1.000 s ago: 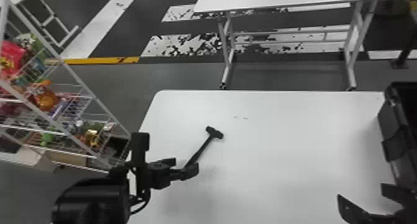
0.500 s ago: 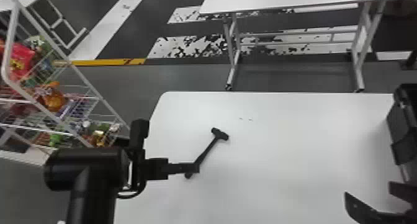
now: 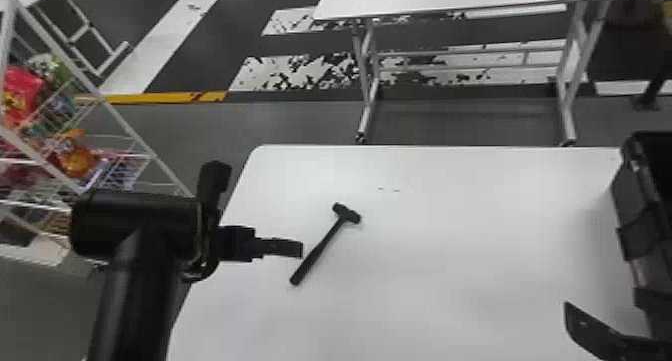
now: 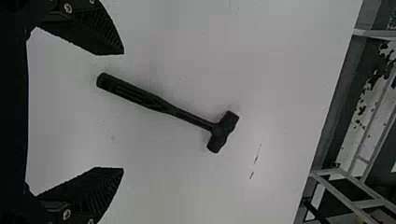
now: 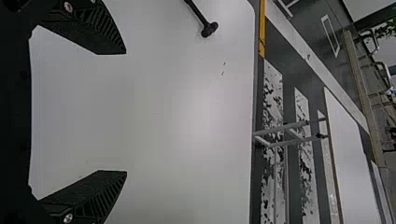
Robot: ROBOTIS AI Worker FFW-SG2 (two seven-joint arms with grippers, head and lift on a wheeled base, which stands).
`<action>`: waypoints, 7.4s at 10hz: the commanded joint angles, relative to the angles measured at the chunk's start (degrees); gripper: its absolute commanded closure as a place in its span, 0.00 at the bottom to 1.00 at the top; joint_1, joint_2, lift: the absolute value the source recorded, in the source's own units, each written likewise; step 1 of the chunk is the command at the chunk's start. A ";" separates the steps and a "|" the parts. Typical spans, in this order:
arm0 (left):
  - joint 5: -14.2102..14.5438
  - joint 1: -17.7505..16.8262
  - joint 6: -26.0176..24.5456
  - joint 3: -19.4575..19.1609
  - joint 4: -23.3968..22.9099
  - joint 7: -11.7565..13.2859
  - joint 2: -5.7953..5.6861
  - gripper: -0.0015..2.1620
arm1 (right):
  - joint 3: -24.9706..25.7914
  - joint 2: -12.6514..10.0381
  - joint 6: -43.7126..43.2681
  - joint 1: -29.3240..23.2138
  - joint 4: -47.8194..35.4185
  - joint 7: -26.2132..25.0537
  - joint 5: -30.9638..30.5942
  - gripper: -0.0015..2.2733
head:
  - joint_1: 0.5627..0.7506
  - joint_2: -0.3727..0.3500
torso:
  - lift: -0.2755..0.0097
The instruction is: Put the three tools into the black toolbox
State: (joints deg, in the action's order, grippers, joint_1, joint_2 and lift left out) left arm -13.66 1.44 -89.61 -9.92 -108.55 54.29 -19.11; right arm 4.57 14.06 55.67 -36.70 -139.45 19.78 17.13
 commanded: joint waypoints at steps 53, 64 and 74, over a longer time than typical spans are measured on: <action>25.70 10.86 10.19 14.50 -10.19 -0.59 8.73 0.99 | 2.55 -1.76 7.58 13.41 8.59 0.70 4.14 0.04 | 0.70 0.26 | 0.79; 26.67 13.85 8.43 17.40 -13.00 1.08 11.28 0.99 | -2.20 -3.16 17.24 15.78 7.44 0.52 5.20 0.04 | 0.70 0.19 | 0.79; 24.91 14.20 8.61 17.13 -13.00 1.08 11.11 0.99 | 4.75 -2.99 29.90 17.19 3.93 0.35 17.15 0.04 | 0.70 0.18 | 0.79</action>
State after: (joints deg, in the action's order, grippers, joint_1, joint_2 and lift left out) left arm 11.33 15.65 -81.00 7.13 -121.62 55.37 -8.00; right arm 8.11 11.30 83.83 -19.85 -135.36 20.15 31.83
